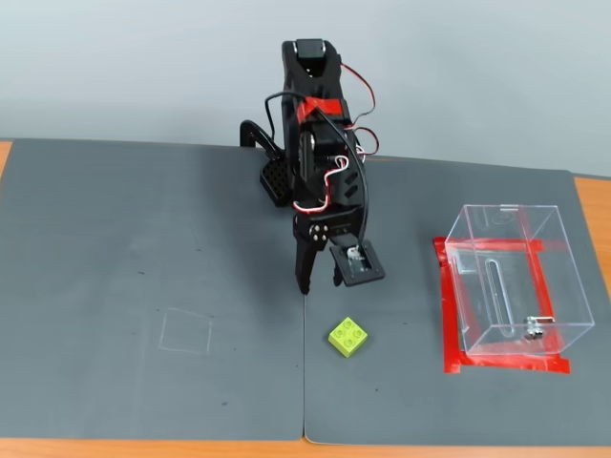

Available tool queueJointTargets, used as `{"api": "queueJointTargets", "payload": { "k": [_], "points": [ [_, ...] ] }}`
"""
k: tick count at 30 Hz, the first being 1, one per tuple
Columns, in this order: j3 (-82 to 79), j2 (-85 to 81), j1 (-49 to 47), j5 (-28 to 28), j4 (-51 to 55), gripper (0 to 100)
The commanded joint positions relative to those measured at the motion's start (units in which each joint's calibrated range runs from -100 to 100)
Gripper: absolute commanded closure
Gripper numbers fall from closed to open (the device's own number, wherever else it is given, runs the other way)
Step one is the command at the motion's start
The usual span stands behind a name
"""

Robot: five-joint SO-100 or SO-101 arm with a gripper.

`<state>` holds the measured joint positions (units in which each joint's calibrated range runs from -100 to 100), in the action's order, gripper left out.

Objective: Pick the green lego block and place it into the transparent box

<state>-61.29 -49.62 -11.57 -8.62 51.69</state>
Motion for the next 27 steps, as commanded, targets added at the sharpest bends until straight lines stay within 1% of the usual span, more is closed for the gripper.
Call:
{"api": "queueJointTargets", "payload": {
  "k": [1, 7, 17, 21, 23, 27],
  "points": [
    [7.9, 6.5, -0.1, -0.1, -0.3, 80],
    [12.5, 13.9, -0.1, -0.3, 0.1, 80],
    [16.8, 21.2, -0.1, -0.3, -0.5, 80],
    [19.6, 25.3, -1.1, -1.7, -0.4, 80],
    [21.6, 27.1, -2.1, -2.3, 0.0, 77],
    [24.0, 29.8, -4.1, -2.7, 0.3, 64]
  ]
}}
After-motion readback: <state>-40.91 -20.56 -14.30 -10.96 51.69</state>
